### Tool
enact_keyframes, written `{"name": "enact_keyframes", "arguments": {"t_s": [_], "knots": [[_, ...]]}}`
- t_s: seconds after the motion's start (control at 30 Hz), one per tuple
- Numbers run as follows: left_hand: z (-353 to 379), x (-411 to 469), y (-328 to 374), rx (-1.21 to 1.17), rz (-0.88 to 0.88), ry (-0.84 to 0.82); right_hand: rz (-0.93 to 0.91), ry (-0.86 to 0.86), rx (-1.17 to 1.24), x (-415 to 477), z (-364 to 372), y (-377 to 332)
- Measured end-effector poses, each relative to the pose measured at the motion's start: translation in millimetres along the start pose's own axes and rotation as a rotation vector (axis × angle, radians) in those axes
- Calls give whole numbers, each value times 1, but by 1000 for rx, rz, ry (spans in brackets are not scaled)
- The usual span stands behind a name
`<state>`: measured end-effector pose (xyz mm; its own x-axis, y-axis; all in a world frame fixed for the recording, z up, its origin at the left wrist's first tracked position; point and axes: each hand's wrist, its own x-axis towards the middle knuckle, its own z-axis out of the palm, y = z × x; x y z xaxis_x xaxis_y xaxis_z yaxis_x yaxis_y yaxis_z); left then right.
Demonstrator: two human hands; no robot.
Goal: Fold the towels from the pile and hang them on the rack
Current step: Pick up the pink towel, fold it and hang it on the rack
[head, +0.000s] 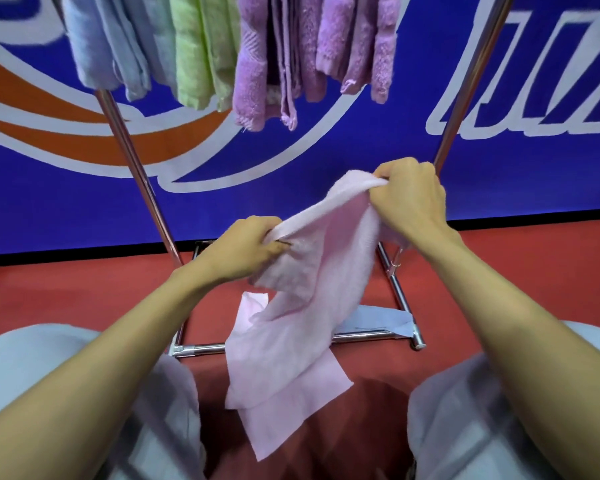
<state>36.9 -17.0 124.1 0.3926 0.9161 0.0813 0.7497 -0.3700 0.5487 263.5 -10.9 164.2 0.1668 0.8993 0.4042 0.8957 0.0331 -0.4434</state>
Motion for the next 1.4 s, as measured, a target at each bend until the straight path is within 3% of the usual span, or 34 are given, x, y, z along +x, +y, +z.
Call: {"name": "enact_keyframes", "arguments": {"t_s": [0.1, 0.2, 0.33, 0.5, 0.63, 0.73, 0.87, 0.97, 1.13, 1.27, 1.4], "knots": [[-5, 2, -6, -231, -75, 76, 35, -53, 16, 3, 1, 2], [-9, 3, -12, -393, -190, 37, 20, -232, -7, 3, 6, 10], [-13, -2, -11, -382, -228, -73, -23, -479, -52, 4, 6, 19], [-14, -6, -5, -316, -280, -129, -76, -633, -97, 4, 2, 18], [-21, 1, -1, -81, -250, -188, -112, -634, -7, 5, 8, 13], [-23, 4, -2, -232, -273, -157, -121, -564, -7, 8, 9, 16], [-23, 10, -7, -190, -217, -18, -81, -523, -69, 7, 10, 23], [-27, 16, -11, -17, -141, 111, -51, -554, -185, 5, 13, 30], [-25, 13, -26, 225, -132, 122, -78, -699, -262, 2, 11, 32], [-26, 9, -24, 193, -177, 170, -118, -740, -81, 3, 1, 27], [-26, 9, -22, 131, -228, 206, 6, -750, 197, 1, 1, 25]]}}
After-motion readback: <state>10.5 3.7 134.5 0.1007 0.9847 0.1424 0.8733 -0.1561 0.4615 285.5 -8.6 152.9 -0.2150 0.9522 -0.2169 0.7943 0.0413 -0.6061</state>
